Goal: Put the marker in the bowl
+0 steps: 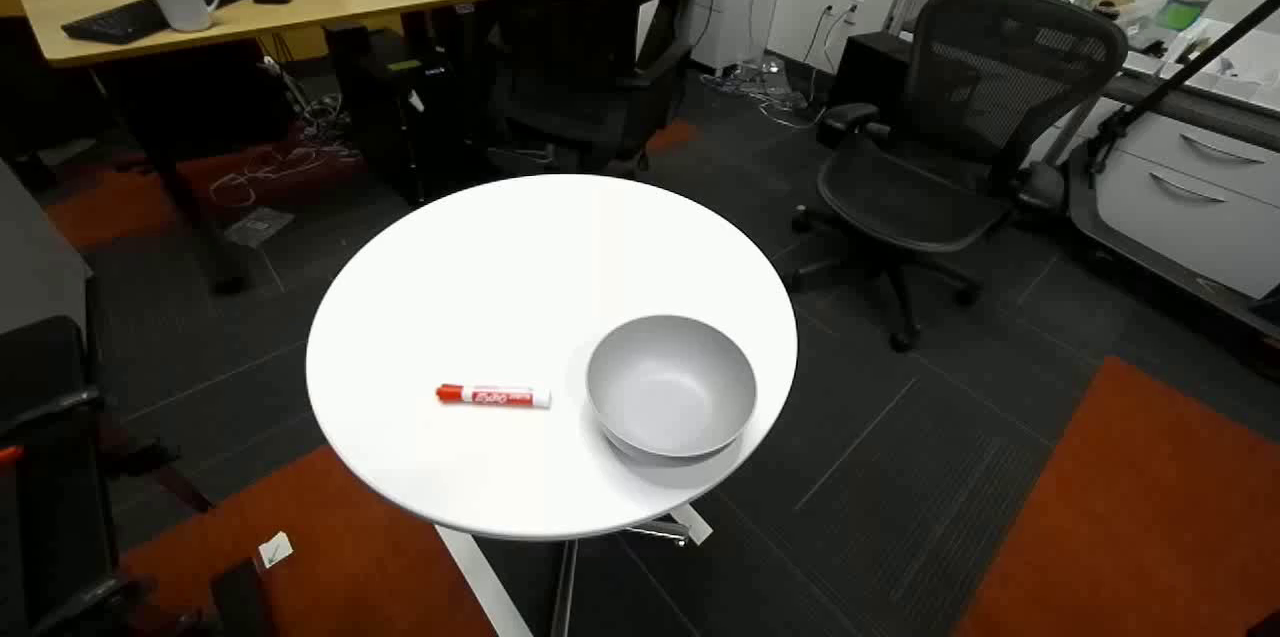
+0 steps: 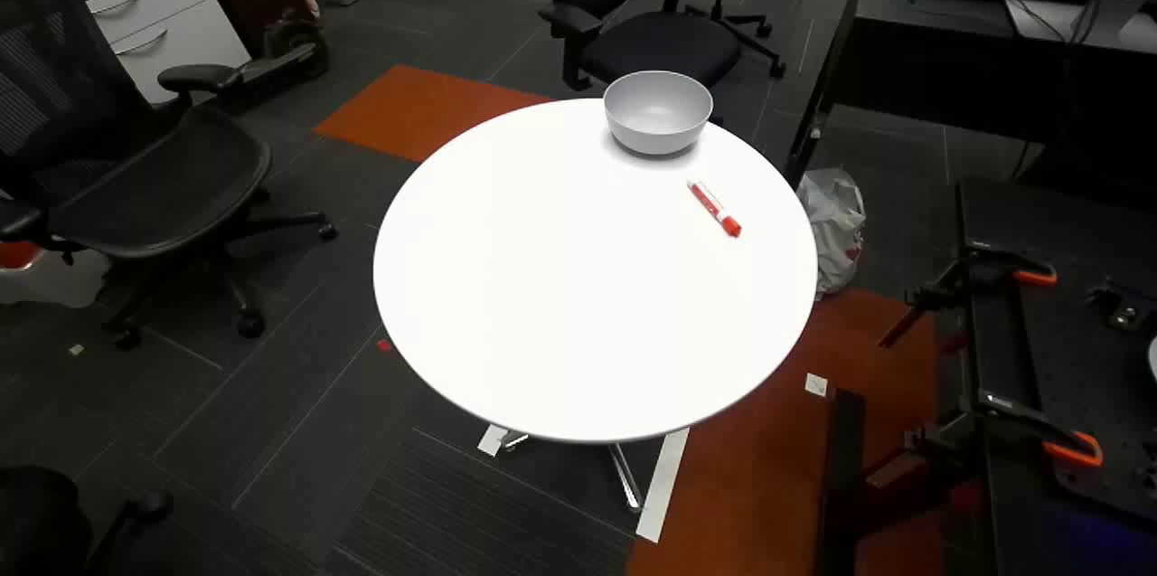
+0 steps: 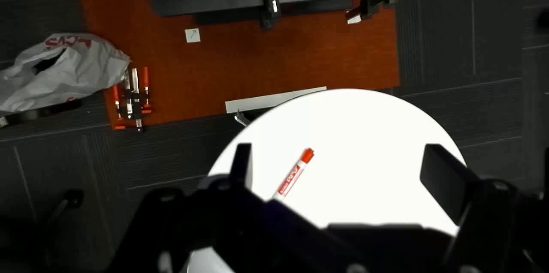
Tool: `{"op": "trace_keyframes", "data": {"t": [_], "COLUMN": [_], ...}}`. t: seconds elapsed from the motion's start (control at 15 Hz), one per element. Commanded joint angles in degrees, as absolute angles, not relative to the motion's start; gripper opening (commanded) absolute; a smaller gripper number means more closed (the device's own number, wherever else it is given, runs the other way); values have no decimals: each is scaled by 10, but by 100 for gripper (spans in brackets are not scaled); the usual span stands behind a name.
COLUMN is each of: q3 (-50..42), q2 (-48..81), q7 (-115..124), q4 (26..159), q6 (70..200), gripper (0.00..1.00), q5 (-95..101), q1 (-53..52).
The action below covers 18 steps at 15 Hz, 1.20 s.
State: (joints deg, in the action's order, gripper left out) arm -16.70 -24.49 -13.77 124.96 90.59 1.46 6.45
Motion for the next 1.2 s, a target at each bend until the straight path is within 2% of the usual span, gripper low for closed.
{"op": "trace_keyframes", "data": {"t": [0.0, 0.53, 1.13], "q3": [-158, -151, -105], "q2": [-243, -223, -124], "q7": [-142, -93, 127], "q4": [1248, 1254, 1345], "q6": [905, 943, 1142], "gripper": [100, 100, 100], "q5": [11, -6, -34], "q1": [76, 79, 87]}}
